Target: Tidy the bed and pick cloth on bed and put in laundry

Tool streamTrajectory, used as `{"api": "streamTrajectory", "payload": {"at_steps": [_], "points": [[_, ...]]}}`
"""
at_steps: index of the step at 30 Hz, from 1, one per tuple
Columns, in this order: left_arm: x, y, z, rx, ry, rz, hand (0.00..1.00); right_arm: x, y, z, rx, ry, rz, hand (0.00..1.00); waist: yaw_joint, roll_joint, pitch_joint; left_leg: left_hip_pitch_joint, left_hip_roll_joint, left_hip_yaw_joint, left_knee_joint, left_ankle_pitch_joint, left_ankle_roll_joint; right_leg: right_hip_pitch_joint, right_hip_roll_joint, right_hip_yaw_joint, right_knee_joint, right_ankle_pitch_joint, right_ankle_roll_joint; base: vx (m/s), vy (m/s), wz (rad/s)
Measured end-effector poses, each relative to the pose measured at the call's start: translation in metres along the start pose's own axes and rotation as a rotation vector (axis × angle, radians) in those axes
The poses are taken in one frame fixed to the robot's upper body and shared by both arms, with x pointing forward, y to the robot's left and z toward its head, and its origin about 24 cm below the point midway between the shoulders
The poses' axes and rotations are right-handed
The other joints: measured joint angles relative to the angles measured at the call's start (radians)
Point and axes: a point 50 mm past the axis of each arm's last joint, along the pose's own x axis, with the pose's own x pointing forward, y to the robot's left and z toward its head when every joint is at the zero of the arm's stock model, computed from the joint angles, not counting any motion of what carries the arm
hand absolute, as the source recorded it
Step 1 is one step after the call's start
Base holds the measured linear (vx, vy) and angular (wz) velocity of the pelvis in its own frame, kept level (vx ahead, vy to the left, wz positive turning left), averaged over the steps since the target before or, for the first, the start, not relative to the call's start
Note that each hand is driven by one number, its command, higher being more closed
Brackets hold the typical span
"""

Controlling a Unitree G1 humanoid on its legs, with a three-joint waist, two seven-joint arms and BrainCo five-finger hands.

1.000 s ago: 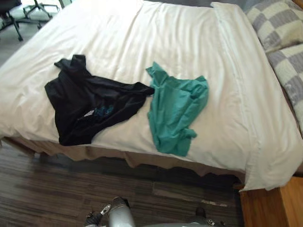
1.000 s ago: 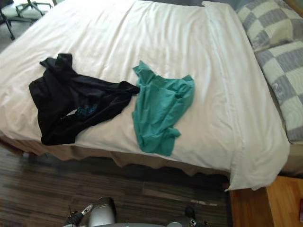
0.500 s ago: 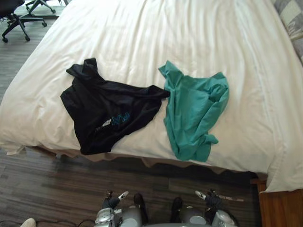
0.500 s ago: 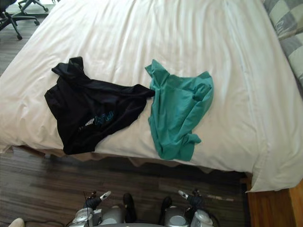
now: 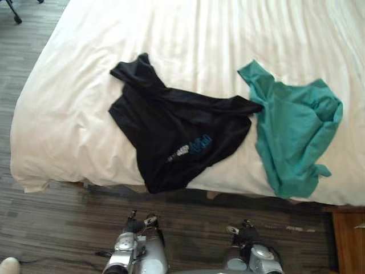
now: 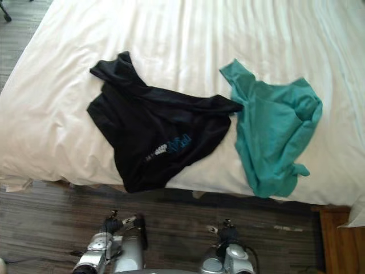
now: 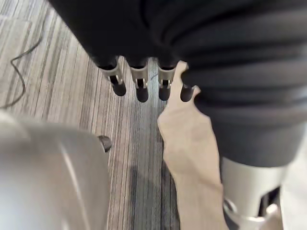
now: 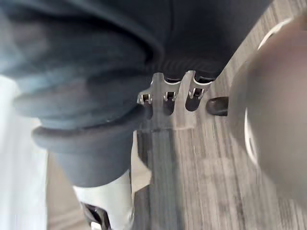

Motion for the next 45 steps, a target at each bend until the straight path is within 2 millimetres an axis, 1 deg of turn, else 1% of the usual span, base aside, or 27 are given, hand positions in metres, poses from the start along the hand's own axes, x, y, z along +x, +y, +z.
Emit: {"api": "streamTrajectory", "payload": {"at_steps": [1,3,5,6,8,10,12,13,15,17,20,21,23,24,25,26,27,29,31,32,33,35,36,38,39,41,45], "points": [[-0.001,0.002,-0.002,-0.003,0.005,0.006,0.0,0.0,0.006,0.0,-0.011,0.001,0.02,0.0,0.002,-0.003,-0.002,0.027,-0.002,0.013,-0.03,0.009,0.012,-0.013,0.01,-0.008,0.034,-0.028,0.012,0.1,0.249,-0.29],[-0.004,0.002,-0.01,-0.019,0.028,0.011,0.0,-0.001,0.018,0.001,-0.019,-0.007,0.053,0.0,-0.009,-0.001,-0.004,0.121,-0.026,0.031,-0.161,0.061,0.031,-0.042,0.128,0.01,0.119,-0.166,0.029,0.06,0.117,-0.03],[-0.004,0.007,-0.014,-0.067,0.047,0.046,0.0,0.0,0.009,0.001,0.023,-0.008,0.015,0.0,-0.017,-0.011,-0.009,0.148,-0.074,0.03,-0.219,0.089,0.037,-0.038,0.19,-0.006,0.085,-0.237,0.024,0.04,0.042,0.23],[-0.003,0.015,-0.017,-0.155,0.073,0.081,0.0,0.0,-0.004,-0.003,0.111,0.014,-0.049,0.0,-0.022,-0.019,-0.015,0.156,-0.1,0.032,-0.244,0.102,0.036,-0.007,0.177,-0.014,0.026,-0.249,0.035,0.04,0.034,0.23],[-0.003,0.03,-0.022,-0.298,0.105,0.111,0.0,0.0,-0.031,-0.009,0.251,0.037,-0.162,0.0,-0.04,0.011,-0.02,0.174,-0.111,0.025,-0.313,0.144,0.036,0.011,0.183,-0.033,-0.02,-0.227,0.043,0.03,0.036,0.2],[-0.009,0.047,-0.037,-0.406,0.138,0.228,0.0,-0.007,-0.055,-0.028,0.405,0.095,-0.288,0.0,-0.034,0.014,-0.024,0.21,-0.109,0.032,-0.362,0.16,0.03,0.036,0.194,-0.029,-0.05,-0.217,0.049,0.06,-0.002,-0.06],[-0.024,0.065,-0.066,-0.613,0.21,0.379,0.0,-0.022,-0.083,-0.055,0.599,0.144,-0.439,0.0,-0.026,0.008,-0.037,0.251,-0.109,0.051,-0.411,0.171,0.025,0.06,0.198,-0.024,-0.082,-0.207,0.054,0.08,0.007,-0.24],[-0.039,0.078,-0.091,-0.776,0.265,0.497,0.0,-0.039,-0.108,-0.074,0.717,0.16,-0.572,0.0,-0.008,0.003,-0.058,0.273,-0.11,0.073,-0.438,0.173,0.025,0.068,0.198,-0.019,-0.102,-0.2,0.054,0.09,0.027,-0.24],[-0.053,0.091,-0.105,-0.859,0.27,0.585,0.0,-0.052,-0.126,-0.085,0.784,0.155,-0.662,0.0,-0.006,-0.002,-0.07,0.277,-0.115,0.074,-0.441,0.171,0.024,0.081,0.201,-0.018,-0.115,-0.199,0.055,0.09,0.015,-0.01],[-0.08,0.126,-0.104,-0.923,0.138,0.759,0.0,-0.083,-0.166,-0.093,0.862,0.06,-0.835,0.0,0.016,-0.003,-0.09,0.285,-0.123,0.073,-0.449,0.146,0.02,0.106,0.193,-0.027,-0.142,-0.193,0.064,0.1,0.026,0.12],[-0.13,0.202,-0.045,-0.813,-0.269,0.975,0.0,-0.125,-0.223,-0.052,0.808,-0.236,-1.014,0.0,0.022,0.003,-0.152,0.305,-0.128,0.076,-0.45,0.117,0.025,0.149,0.178,-0.043,-0.164,-0.188,0.073,0.09,0.031,0.09],[-0.138,0.214,-0.027,-0.774,-0.355,0.993,0.0,-0.13,-0.231,-0.039,0.768,-0.291,-1.027,0.0,0.022,0.009,-0.166,0.306,-0.128,0.076,-0.45,0.116,0.025,0.151,0.177,-0.044,-0.164,-0.186,0.076,0.12,0.031,0.07],[-0.157,0.24,0.037,-0.649,-0.628,1.003,0.0,-0.142,-0.253,0.009,0.654,-0.459,-1.045,0.0,0.019,0.016,-0.207,0.305,-0.133,0.066,-0.45,0.118,0.023,0.157,0.176,-0.049,-0.165,-0.186,0.075,0.09,0.007,0.14],[-0.171,0.256,0.089,-0.565,-0.832,1.004,0.0,-0.145,-0.265,0.047,0.57,-0.563,-1.049,0.0,0.014,0.022,-0.219,0.305,-0.139,0.055,-0.45,0.12,0.027,0.165,0.176,-0.049,-0.174,-0.186,0.075,0.07,-0.002,0.15],[-0.177,0.262,0.107,-0.539,-0.904,1.002,0.0,-0.145,-0.269,0.062,0.551,-0.603,-1.046,0.0,0.012,0.021,-0.223,0.302,-0.142,0.054,-0.45,0.122,0.029,0.165,0.175,-0.049,-0.178,-0.186,0.075,0.06,0.001,0.1],[-0.188,0.271,0.146,-0.474,-1.04,1.0,0.0,-0.147,-0.275,0.09,0.499,-0.674,-1.046,0.0,0.009,0.024,-0.225,0.298,-0.144,0.053,-0.449,0.125,0.032,0.162,0.174,-0.047,-0.184,-0.186,0.075,0.06,0.001,0.1],[-0.192,0.267,0.183,-0.412,-1.152,0.967,0.0,-0.149,-0.278,0.109,0.443,-0.718,-1.049,0.0,0.006,0.031,-0.231,0.293,-0.146,0.044,-0.449,0.132,0.034,0.161,0.173,-0.046,-0.184,-0.185,0.074,0.07,0.002,0.12],[-0.192,0.255,0.199,-0.381,-1.212,0.933,0.0,-0.15,-0.277,0.12,0.418,-0.746,-1.046,0.0,0.001,0.037,-0.235,0.297,-0.147,0.039,-0.446,0.133,0.037,0.161,0.173,-0.04,-0.184,-0.185,0.073,0.1,-0.001,0.11],[-0.19,0.221,0.219,-0.323,-1.296,0.846,0.0,-0.148,-0.265,0.145,0.358,-0.817,-1.016,0.0,-0.017,0.042,-0.235,0.298,-0.148,0.044,-0.442,0.135,0.039,0.158,0.173,-0.021,-0.184,-0.185,0.073,0.09,0.0,-0.03],[-0.18,0.192,0.238,-0.275,-1.335,0.731,0.0,-0.143,-0.256,0.16,0.308,-0.843,-0.99,0.0,-0.029,0.04,-0.234,0.3,-0.144,0.048,-0.442,0.135,0.039,0.156,0.177,-0.018,-0.183,-0.184,0.073,0.06,-0.016,-0.08],[-0.177,0.181,0.245,-0.257,-1.348,0.689,0.0,-0.141,-0.252,0.166,0.279,-0.849,-0.978,0.0,-0.036,0.04,-0.234,0.301,-0.142,0.052,-0.442,0.135,0.039,0.154,0.178,-0.013,-0.181,-0.184,0.073,0.05,-0.008,-0.23],[-0.163,0.126,0.281,-0.147,-1.403,0.496,0.0,-0.13,-0.226,0.196,0.156,-0.903,-0.899,0.0,-0.052,0.04,-0.229,0.306,-0.143,0.083,-0.442,0.135,0.039,0.138,0.183,0.025,-0.175,-0.177,0.084,0.02,0.013,-0.37],[-0.159,0.122,0.283,-0.111,-1.396,0.481,0.0,-0.131,-0.22,0.203,0.127,-0.927,-0.886,0.0,-0.062,0.042,-0.224,0.305,-0.143,0.086,-0.442,0.135,0.039,0.137,0.182,0.03,-0.175,-0.176,0.085,0.0,0.008,-0.42],[-0.15,0.136,0.273,-0.073,-1.358,0.483,0.0,-0.145,-0.21,0.217,0.021,-1.021,-0.905,0.0,-0.08,0.052,-0.197,0.333,-0.139,0.124,-0.442,0.134,0.039,0.135,0.183,0.063,-0.175,-0.171,0.093,0.04,-0.026,-0.55],[-0.145,0.146,0.257,-0.09,-1.316,0.488,0.0,-0.146,-0.214,0.211,-0.069,-0.991,-0.939,0.0,-0.08,0.051,-0.194,0.347,-0.138,0.143,-0.441,0.134,0.039,0.136,0.185,0.083,-0.176,-0.171,0.093,0.09,-0.05,-0.46],[-0.138,0.148,0.248,-0.107,-1.283,0.475,0.0,-0.144,-0.218,0.204,-0.118,-0.949,-0.949,0.0,-0.079,0.051,-0.194,0.357,-0.136,0.155,-0.441,0.134,0.039,0.141,0.187,0.088,-0.176,-0.171,0.093,0.08,-0.052,-0.21],[-0.123,0.133,0.245,-0.045,-1.225,0.378,0.0,-0.129,-0.193,0.212,-0.232,-0.958,-0.83,0.0,-0.088,0.058,-0.184,0.379,-0.124,0.182,-0.441,0.133,0.038,0.145,0.196,0.112,-0.176,-0.158,0.091,0.03,-0.035,-0.16]]}}
